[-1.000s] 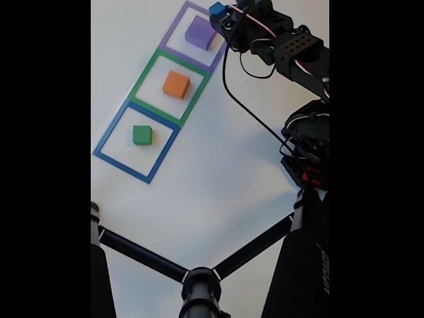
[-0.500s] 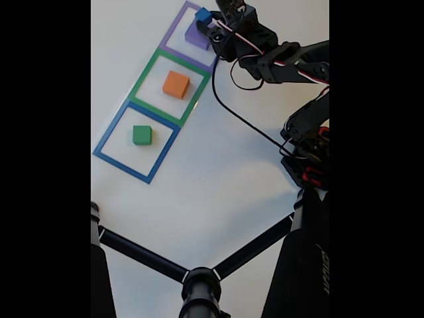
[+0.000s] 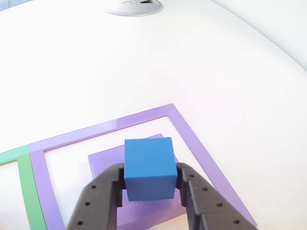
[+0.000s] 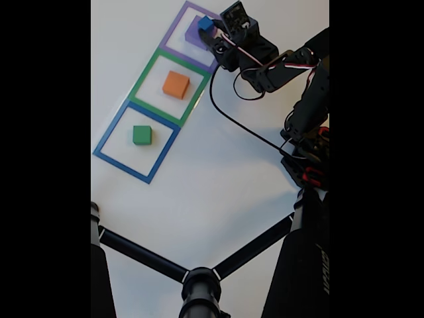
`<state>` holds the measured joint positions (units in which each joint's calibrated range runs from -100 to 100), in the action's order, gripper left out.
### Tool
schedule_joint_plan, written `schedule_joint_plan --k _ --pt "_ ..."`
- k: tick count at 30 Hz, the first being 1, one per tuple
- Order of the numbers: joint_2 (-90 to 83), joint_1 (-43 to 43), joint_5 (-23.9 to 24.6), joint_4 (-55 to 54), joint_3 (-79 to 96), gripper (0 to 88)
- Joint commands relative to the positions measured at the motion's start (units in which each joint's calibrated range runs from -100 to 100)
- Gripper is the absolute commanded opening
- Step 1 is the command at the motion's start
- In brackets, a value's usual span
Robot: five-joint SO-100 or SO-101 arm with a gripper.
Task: Tower of hanoi
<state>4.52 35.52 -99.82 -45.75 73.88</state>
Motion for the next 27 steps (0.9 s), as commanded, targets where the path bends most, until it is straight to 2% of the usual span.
schedule_joint_plan --k 1,8,15,21,25,27 --pt "1.7 -0.9 -0.2 -4.3 -1.0 5.1" --pt "5.5 -1.2 -0.2 -7.5 -2.5 6.6" --pt "6.0 -1.3 -0.2 -8.0 -2.1 23.6" --pt "2.9 -1.4 -0.2 -7.0 -1.2 25.4" --pt "-9.0 -2.3 -0.2 2.8 0.7 25.2" --pt "-20.4 -2.7 -0.2 16.2 0.5 24.5"
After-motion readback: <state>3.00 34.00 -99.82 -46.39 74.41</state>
